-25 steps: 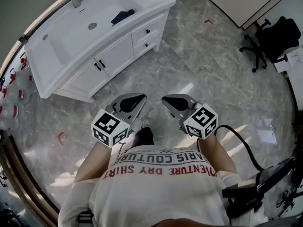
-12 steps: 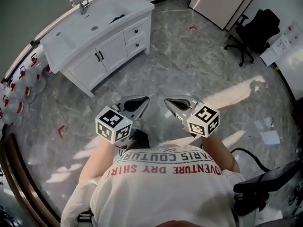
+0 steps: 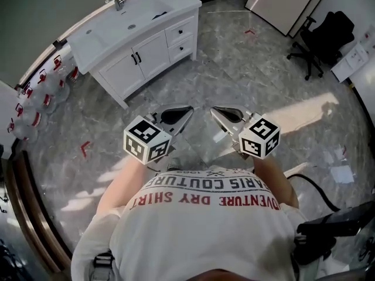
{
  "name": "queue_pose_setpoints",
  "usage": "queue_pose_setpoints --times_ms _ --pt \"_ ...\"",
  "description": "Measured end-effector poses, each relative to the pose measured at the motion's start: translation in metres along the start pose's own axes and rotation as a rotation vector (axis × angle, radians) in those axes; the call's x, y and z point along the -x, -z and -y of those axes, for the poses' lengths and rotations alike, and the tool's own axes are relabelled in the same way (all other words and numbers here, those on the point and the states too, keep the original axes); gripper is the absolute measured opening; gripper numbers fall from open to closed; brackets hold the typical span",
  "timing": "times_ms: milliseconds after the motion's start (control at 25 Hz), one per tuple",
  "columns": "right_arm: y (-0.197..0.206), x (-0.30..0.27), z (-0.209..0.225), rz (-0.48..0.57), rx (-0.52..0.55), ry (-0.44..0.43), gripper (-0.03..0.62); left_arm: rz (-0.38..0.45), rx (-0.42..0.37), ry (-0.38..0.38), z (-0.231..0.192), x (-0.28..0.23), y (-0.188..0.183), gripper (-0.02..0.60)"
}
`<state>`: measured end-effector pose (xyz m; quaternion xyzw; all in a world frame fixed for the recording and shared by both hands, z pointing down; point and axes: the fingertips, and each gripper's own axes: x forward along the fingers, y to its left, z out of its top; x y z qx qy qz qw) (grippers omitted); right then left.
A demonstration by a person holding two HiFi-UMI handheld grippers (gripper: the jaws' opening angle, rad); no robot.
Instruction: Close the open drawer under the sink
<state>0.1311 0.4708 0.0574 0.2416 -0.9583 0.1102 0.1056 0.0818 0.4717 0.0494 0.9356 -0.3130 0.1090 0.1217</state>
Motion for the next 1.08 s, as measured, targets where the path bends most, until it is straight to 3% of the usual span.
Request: queue_pose_setpoints --times_ms 1080 --pt "0.008 0.021 -0.029 0.000 0.024 -0.005 0.000 -0.004 -0.012 0.012 0.034 0.008 0.011 0.002"
